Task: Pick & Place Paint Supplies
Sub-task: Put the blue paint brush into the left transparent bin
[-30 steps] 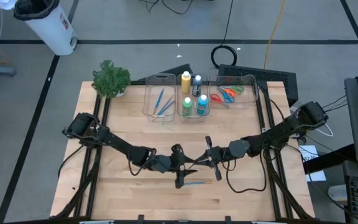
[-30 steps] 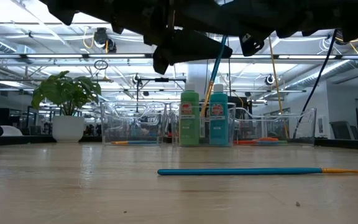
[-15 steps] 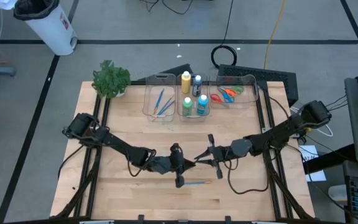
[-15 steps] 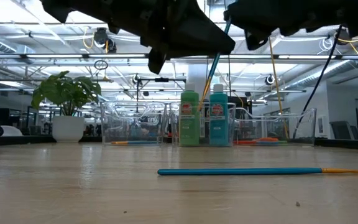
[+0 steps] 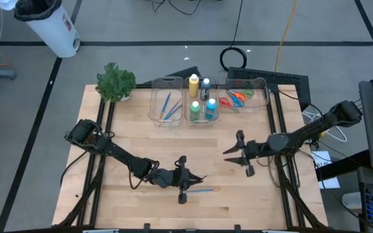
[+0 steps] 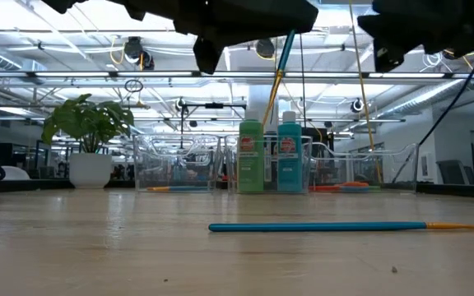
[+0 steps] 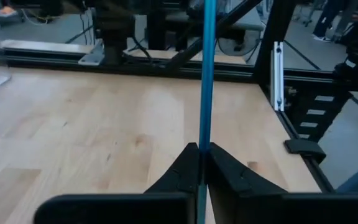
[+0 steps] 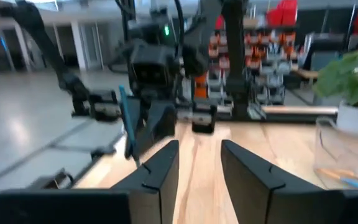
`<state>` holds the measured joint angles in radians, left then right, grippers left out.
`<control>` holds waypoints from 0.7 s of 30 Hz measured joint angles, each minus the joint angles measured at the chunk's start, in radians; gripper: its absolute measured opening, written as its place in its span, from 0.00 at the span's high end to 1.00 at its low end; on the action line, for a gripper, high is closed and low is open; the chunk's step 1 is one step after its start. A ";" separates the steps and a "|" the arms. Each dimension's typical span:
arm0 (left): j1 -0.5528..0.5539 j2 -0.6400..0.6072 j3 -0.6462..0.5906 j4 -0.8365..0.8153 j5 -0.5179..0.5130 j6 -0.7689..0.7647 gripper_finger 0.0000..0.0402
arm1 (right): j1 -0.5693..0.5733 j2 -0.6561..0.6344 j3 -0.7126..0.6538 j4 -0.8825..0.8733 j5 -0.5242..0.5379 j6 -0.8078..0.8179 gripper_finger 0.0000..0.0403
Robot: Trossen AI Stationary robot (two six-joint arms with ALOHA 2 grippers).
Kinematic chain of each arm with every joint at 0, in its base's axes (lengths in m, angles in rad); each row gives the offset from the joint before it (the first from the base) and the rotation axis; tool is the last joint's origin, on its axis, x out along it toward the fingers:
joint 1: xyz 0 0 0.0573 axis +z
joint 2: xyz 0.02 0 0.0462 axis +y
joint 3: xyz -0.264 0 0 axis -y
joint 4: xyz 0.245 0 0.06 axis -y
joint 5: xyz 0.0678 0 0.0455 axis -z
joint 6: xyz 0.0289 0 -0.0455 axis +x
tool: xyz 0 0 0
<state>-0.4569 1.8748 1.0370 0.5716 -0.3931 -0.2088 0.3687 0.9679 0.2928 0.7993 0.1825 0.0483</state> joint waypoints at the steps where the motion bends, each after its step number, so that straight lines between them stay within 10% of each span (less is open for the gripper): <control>1: 0.000 0.000 0.000 0.005 -0.002 0.005 0.97 | 0.000 -0.012 -0.023 0.041 0.000 0.000 0.73; 21: 0.147 -0.440 -0.313 0.138 -0.172 0.104 0.97 | -0.004 -0.057 -0.100 0.185 0.004 -0.019 0.76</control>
<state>-0.3103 1.4345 0.7239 0.7096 -0.5654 -0.1050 0.3650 0.9104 0.1932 0.9843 0.1865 0.0292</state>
